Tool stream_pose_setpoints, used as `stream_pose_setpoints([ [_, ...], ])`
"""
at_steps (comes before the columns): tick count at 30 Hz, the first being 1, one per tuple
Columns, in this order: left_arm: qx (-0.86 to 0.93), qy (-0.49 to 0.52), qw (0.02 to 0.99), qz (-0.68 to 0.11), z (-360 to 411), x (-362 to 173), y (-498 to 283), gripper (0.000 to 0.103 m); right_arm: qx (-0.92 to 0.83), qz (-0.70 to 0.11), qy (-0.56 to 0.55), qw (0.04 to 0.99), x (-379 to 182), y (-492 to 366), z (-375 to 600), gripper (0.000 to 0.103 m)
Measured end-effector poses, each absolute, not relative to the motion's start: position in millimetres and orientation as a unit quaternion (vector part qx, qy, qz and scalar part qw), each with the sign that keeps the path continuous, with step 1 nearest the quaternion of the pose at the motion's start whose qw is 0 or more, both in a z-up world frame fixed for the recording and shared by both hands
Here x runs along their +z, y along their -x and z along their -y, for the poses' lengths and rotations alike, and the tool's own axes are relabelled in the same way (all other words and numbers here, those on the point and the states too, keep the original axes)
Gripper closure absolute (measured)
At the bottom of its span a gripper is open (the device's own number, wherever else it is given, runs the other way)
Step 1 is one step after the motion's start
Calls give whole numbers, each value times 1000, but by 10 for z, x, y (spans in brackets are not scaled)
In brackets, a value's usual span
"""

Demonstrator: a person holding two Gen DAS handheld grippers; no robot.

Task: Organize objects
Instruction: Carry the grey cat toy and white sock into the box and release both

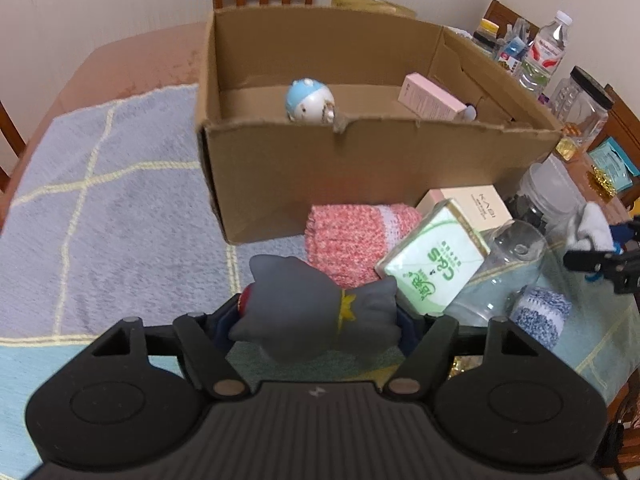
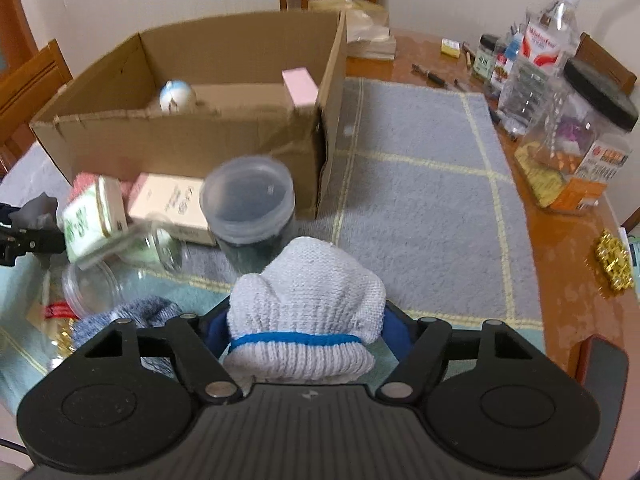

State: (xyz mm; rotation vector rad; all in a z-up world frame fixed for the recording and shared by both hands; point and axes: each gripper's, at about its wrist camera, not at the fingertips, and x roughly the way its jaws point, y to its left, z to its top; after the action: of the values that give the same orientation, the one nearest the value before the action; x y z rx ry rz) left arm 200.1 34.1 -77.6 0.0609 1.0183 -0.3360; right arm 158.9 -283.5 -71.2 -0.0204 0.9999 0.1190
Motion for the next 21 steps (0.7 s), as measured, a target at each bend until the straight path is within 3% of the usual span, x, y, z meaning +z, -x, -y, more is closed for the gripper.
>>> stream_pose_setpoints([
  [12, -178, -62, 878, -440, -338, -38, -2093, 30, 83, -424, 15, 902, -48, -1824, 2784, 25],
  [21, -199, -81, 893, -396, -164, 276, -2664, 30, 110, -383, 20, 917, 282, -2245, 2552, 25],
])
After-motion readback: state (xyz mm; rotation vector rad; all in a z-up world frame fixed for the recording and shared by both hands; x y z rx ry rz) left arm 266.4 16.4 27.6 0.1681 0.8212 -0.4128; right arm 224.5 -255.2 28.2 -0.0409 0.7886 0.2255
